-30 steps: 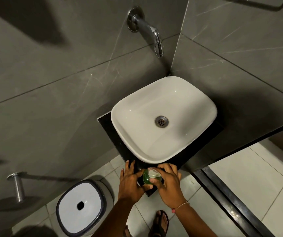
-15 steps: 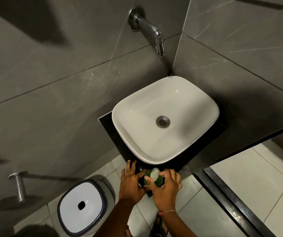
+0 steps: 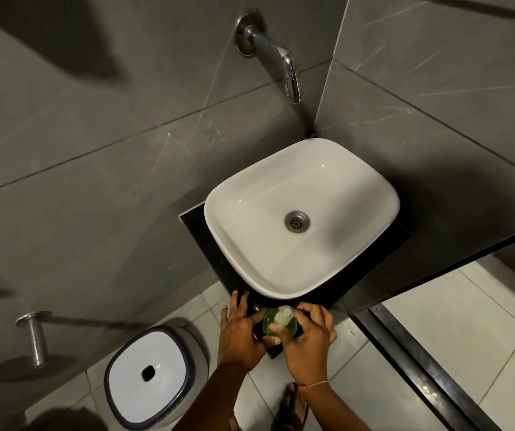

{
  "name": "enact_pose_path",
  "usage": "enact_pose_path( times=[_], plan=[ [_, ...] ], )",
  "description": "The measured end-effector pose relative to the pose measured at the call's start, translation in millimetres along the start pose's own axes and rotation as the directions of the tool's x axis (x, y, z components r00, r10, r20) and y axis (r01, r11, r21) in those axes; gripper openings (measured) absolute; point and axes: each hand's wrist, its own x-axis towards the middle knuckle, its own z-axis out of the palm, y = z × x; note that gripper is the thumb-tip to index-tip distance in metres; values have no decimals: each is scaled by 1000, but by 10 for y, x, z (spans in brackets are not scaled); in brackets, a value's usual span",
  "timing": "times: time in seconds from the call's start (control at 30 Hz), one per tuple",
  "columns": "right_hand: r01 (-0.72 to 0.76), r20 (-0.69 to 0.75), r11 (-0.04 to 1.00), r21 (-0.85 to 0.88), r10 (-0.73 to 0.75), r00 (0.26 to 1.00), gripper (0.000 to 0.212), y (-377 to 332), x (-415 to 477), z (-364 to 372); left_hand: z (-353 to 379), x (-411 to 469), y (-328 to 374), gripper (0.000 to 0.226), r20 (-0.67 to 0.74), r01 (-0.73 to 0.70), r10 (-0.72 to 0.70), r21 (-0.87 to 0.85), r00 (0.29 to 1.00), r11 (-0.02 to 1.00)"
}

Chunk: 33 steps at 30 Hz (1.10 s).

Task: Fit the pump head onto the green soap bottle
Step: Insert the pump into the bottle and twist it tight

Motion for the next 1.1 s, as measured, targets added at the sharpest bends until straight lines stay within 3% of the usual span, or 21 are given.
enact_pose_path(
  times=[0.1, 0.27, 0.57, 0.73, 0.9, 1.0, 1.1],
  plan=[
    [-97, -82, 995, 2, 97, 992, 39, -19, -91, 67, 40, 0, -22, 61, -17, -22, 22, 16, 1000, 1000],
    [-188, -97, 982, 29, 190, 977, 46, -110, -104, 141, 54, 34, -33, 52, -19, -34, 35, 16, 999, 999],
    [76, 140, 997, 24, -79, 987, 32, 56, 79, -92, 31, 43, -31, 66, -2, -27, 27, 6, 1000, 1000],
    [59, 12, 998, -35, -59, 998, 31, 36, 37, -24, 61, 39, -36, 65, -31, -37, 37, 15, 999, 999],
    [-136, -120, 988, -67, 127, 985, 37, -39, -141, 144, 91, 39, -46, 61, -47, -38, 38, 14, 998, 999],
    [-180, -129, 983, -47, 173, 976, 36, -71, -169, 193, 91, 44, -55, 61, -41, -37, 37, 13, 998, 999],
    [-115, -51, 993, 1, 115, 992, 33, -50, -102, 118, 101, 39, -42, 63, -48, -27, 25, -26, 999, 999]
  ],
)
